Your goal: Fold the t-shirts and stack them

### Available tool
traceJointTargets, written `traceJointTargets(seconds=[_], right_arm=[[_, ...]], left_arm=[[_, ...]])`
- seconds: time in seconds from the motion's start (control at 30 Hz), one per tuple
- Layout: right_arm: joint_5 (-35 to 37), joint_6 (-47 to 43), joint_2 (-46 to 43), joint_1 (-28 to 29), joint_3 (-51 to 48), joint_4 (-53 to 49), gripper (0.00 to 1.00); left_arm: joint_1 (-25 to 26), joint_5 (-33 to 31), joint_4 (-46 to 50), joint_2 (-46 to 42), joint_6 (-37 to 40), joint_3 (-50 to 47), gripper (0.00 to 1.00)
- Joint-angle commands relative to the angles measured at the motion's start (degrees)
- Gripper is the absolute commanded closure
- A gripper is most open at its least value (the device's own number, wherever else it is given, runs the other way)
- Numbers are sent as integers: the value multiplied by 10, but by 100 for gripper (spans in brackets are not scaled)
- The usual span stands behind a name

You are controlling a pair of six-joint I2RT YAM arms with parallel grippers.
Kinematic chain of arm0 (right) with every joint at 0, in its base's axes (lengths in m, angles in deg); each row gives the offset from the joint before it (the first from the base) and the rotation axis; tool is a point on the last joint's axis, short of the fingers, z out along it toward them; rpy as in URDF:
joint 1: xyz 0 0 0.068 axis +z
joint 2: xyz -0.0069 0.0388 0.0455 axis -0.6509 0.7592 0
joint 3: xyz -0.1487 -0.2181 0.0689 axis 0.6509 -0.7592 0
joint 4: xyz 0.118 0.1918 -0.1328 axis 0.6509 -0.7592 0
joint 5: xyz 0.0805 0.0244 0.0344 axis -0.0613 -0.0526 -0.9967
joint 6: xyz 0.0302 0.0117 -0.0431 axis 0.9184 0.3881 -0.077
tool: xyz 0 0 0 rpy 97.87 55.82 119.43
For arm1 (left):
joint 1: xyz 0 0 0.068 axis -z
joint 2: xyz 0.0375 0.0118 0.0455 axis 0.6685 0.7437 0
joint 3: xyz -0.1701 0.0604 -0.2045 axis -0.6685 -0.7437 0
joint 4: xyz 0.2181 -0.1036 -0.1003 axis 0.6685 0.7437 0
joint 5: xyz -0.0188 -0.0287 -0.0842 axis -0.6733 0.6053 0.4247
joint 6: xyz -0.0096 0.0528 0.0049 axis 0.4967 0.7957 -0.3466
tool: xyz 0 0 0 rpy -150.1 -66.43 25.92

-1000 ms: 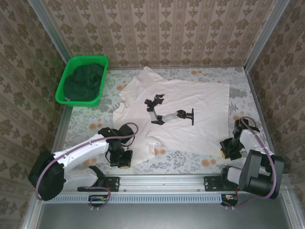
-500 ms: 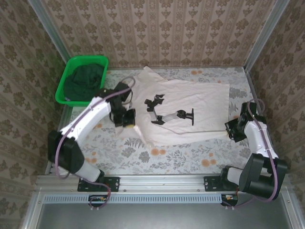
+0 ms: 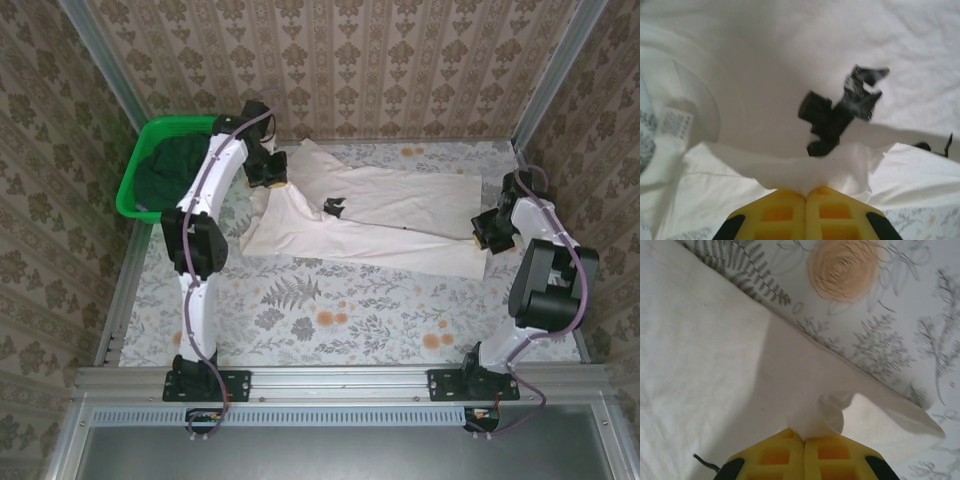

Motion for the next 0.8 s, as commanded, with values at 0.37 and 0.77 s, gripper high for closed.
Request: traceJointTargets(seconds=[0.37,0.77], right_arm=[[28,-44,109,-4,185,-103,46],[-61,-79,-45,105,-60,11,67]], left_arm=[[-42,-31,-59,77,-67,105,40],[5,38,-190,-159,-33,-333,58]])
